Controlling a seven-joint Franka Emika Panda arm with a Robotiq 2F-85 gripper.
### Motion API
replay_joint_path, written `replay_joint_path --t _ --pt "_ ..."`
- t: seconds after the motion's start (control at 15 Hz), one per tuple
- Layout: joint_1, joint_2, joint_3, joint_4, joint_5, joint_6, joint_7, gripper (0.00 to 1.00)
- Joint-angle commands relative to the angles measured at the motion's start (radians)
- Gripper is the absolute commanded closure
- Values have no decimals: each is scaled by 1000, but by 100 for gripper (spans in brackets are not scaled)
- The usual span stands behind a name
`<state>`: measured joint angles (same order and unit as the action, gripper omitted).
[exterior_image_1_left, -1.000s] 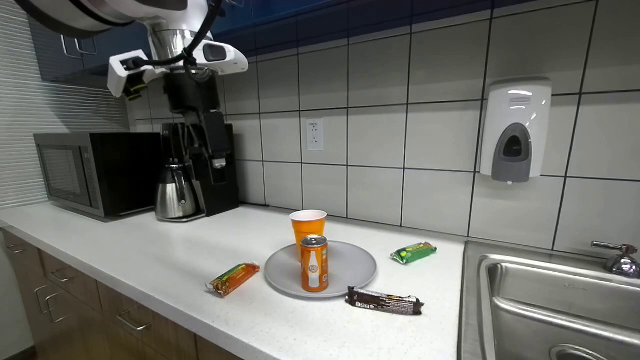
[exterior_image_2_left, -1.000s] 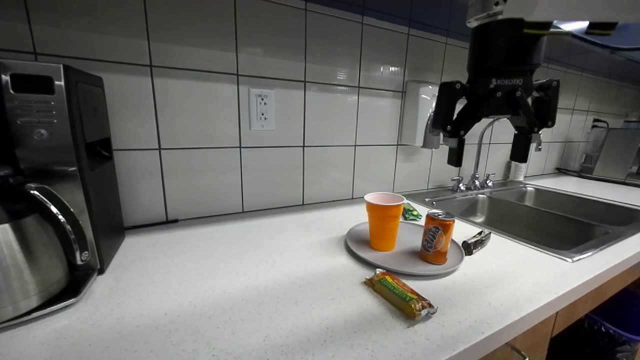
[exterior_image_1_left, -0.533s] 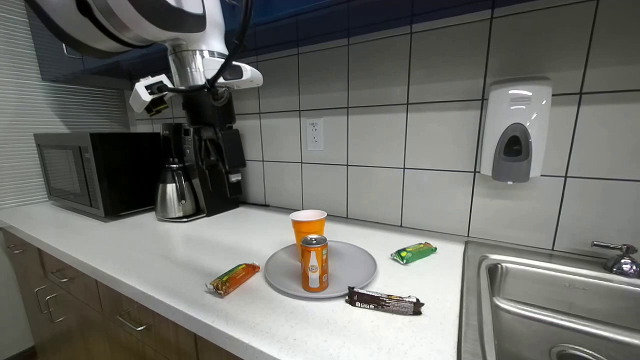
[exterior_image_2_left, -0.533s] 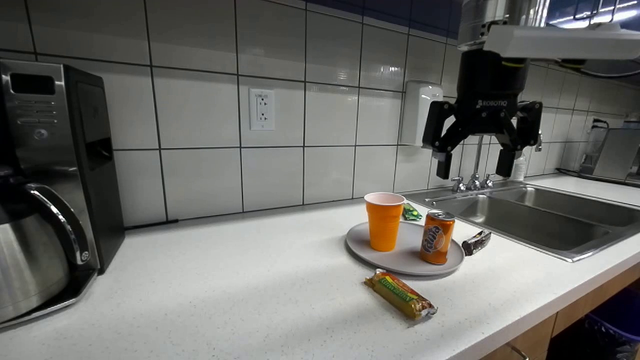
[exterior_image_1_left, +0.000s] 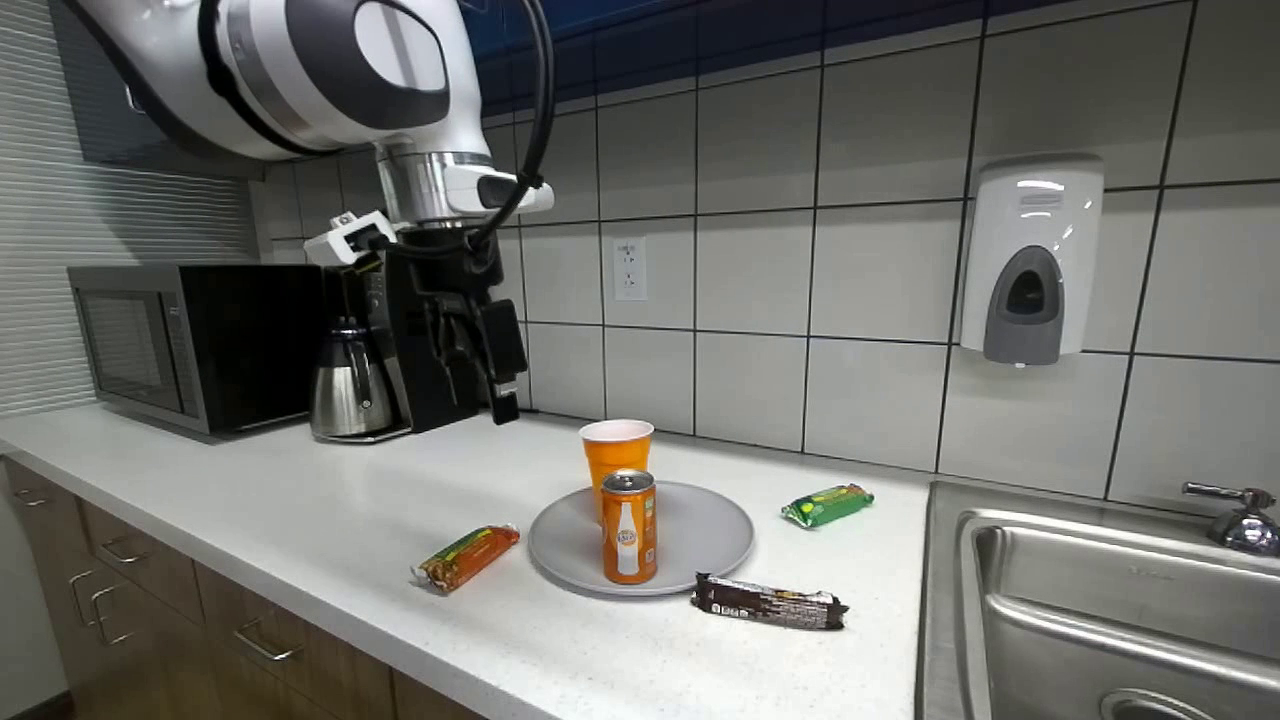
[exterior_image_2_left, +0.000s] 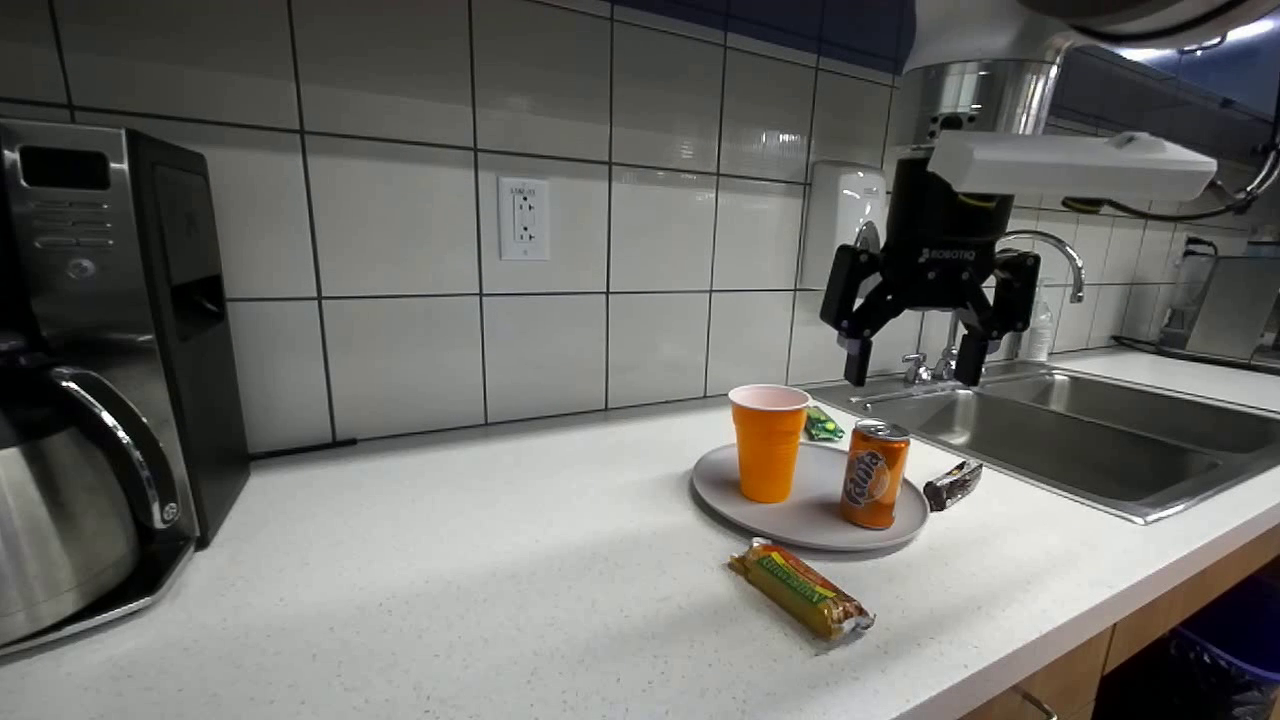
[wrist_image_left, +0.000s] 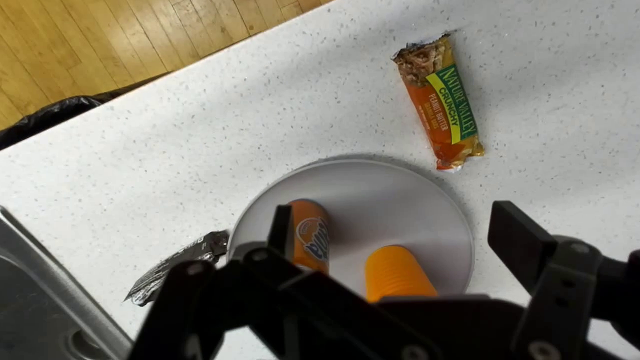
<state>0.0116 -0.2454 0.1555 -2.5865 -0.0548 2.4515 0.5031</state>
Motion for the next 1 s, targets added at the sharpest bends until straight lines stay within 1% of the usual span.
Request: replay_joint_path --t 0.0,0.6,0.93 --pt "-24 43 -9 22 -48 35 -6 0" --pt "-66 133 -57 43 -168 98 20 0" --pt "-49 187 -85 94 -156 100 -35 0"
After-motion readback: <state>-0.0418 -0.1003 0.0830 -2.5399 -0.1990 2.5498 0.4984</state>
